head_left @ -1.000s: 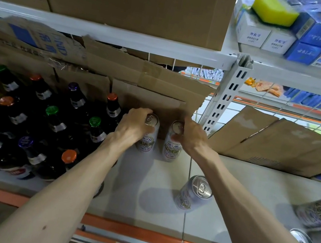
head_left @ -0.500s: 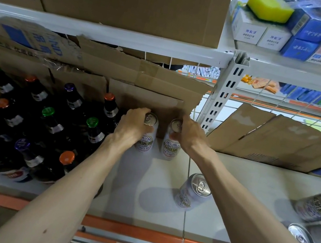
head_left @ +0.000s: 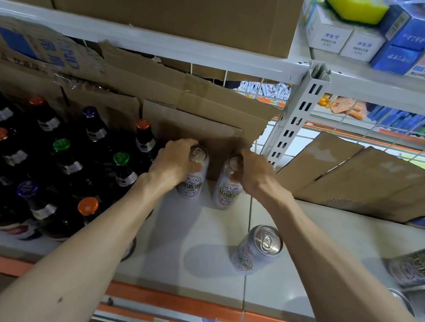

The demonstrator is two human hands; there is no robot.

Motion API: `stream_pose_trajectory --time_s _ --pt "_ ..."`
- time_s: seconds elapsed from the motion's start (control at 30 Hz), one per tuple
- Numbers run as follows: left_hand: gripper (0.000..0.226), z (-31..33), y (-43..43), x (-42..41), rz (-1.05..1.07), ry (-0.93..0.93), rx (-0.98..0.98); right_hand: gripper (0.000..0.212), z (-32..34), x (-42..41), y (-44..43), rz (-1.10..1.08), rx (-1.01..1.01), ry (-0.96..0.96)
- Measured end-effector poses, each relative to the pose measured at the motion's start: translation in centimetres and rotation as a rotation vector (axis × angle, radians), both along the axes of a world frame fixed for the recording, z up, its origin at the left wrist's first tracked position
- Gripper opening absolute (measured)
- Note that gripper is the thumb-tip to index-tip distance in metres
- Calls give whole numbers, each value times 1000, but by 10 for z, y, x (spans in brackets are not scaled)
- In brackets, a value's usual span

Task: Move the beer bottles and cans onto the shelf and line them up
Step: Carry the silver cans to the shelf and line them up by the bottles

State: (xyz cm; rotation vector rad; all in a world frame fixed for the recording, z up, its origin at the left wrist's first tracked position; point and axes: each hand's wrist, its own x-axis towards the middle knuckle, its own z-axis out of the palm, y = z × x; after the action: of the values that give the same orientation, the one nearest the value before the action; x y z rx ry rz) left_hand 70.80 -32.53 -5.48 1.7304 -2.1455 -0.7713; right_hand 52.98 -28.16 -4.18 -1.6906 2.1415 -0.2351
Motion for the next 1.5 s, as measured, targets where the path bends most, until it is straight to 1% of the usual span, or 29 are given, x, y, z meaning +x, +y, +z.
stream_pose_trajectory --time_s 0.1,0.2,0.37,0.53,0.73,0.8,0.87,0.93,0.97,1.0,1.07,1.1,1.13,1.2,1.23,1.3,1.37,1.43,1.5 --pt "65 0 1 0 4 -4 -16 36 -4 3 2 -62 -52 37" --pt "64 0 2 0 0 4 -26 33 -8 10 1 -66 -84 87" --pt "63 -1 0 0 3 14 -13 41 -3 11 -4 -19 -34 43" --pt "64 -3 1 1 0 21 -14 39 -1 8 -2 -14 -6 57" --pt "67 -6 2 0 11 29 -14 36 -6 2 -6 -13 29 31" --pt "67 -6 2 -1 15 40 -21 36 -6 0 -6 -7 31 13" --pt "66 -7 4 -1 13 52 -28 43 -6 -1 -4 -12 27 -23" --pt "65 -6 6 0 14 58 -27 58 1 -2 4 -20 -13 -114" --pt "66 -6 6 -1 11 53 -23 63 7 -3 11 -21 -66 -162" --pt "66 -3 7 -1 7 32 -14 64 15 -6 21 -15 -139 -184" --pt "74 5 10 -7 -9 -33 -34 59 31 -19 46 -23 -288 -165" --pt "77 11 14 -12 -26 -62 -75 55 37 -29 60 -56 -343 -152" --pt "76 19 21 -19 -54 -76 -131 51 41 -41 75 -109 -381 -140" --pt "61 36 40 -37 -127 -49 -229 47 44 -69 106 -226 -405 -95" --pt "52 43 50 -48 -168 -22 -248 46 44 -84 122 -284 -386 -66" --pt "41 53 65 -71 -273 -15 -215 49 43 -107 150 -387 -319 -39" --pt "37 60 76 -91 -388 -59 -136 51 43 -120 173 -464 -269 -46" --pt "33 64 86 -108 -473 -113 -68 47 44 -128 190 -521 -251 -50" --pt "30 64 99 -119 -541 -142 -53 44 42 -133 204 -542 -249 -28"
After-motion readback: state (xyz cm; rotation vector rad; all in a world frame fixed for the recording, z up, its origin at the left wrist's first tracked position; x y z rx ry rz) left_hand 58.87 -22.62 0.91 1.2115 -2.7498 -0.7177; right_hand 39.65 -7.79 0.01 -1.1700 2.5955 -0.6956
